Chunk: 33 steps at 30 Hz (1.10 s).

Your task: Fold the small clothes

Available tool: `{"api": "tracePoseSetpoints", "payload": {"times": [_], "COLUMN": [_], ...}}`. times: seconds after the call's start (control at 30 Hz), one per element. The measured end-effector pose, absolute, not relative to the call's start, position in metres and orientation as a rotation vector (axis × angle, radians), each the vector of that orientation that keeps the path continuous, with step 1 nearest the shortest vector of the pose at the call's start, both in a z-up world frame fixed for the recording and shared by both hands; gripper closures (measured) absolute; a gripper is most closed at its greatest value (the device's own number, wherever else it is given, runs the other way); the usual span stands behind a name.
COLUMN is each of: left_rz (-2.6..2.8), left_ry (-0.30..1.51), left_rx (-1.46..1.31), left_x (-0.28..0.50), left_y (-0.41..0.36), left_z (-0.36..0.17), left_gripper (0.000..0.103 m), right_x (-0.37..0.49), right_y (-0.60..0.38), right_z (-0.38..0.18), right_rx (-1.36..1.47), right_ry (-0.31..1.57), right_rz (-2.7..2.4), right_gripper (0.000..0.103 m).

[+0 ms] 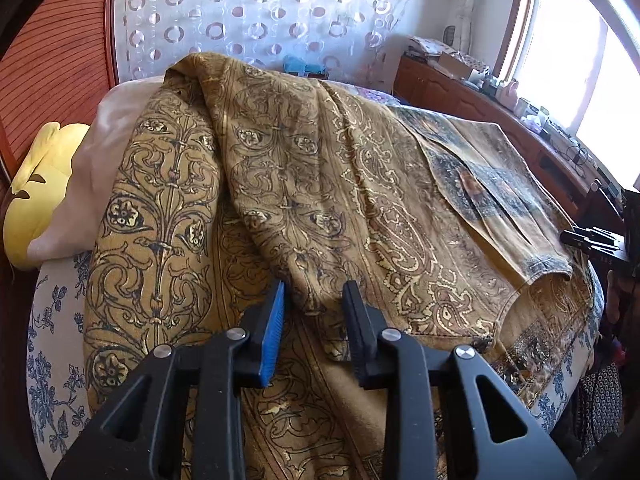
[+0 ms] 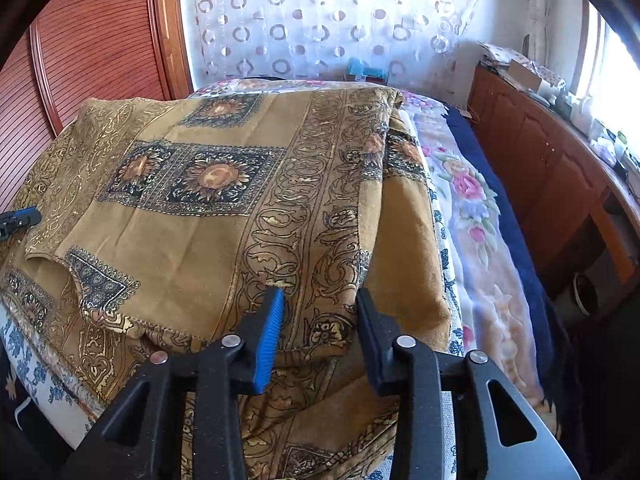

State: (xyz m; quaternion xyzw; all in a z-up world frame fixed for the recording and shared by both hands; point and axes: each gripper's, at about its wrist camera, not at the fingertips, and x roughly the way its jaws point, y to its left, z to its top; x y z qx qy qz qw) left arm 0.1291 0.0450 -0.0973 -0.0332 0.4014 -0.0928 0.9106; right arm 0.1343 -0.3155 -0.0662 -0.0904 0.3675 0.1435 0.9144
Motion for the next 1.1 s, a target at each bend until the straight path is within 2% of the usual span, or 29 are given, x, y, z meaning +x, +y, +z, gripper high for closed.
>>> {"api": "tracePoseSetpoints", "payload": {"times": [0.07,0.1,0.17,0.27,0.53,0.8,0.93,1.1], "left_rz": [-0.204,-0.211,-0.205,-0.221,-0.277,-0.310,-0.300,-0.231], "left_ry": [0.829,0.830,0.830,0.810,0.696,0.669,0.707,0.839], "left_rx": [-0.059,-0.057,-0.045,-0.072,-0.099,-0.114,-0.094,-0.104], "left_x": [0.129,0.128,0.128,0.127,0.099,0.059,0.044,0.047], "left_y": [0.042,0.040,0.037,0.041,0.047,0.052,0.051,0.051], "left_z": [-0.097,-0.097,-0.097,-0.092,-0.050,-0.030,-0.043,-0.089], "left_gripper": [0.073,0.079,0.088,0.098,0.099,0.099,0.099,0.099], "right_x": [0.134,0.133,0.133,0.133,0.113,0.073,0.054,0.057], "right_y": [-0.315,-0.317,-0.318,-0.320,-0.329,-0.344,-0.351,-0.354], "right_z": [-0.066,-0.066,-0.065,-0.063,-0.037,-0.007,-0.016,-0.055], "right_rx": [-0.186,-0.190,-0.200,-0.191,-0.149,-0.119,-0.142,-0.153], "right_ry": [0.756,0.755,0.750,0.742,0.647,0.576,0.598,0.707], "right_rz": [0.305,0.306,0.311,0.324,0.348,0.391,0.405,0.389], "right_gripper": [0.076,0.079,0.095,0.098,0.099,0.099,0.099,0.099]}}
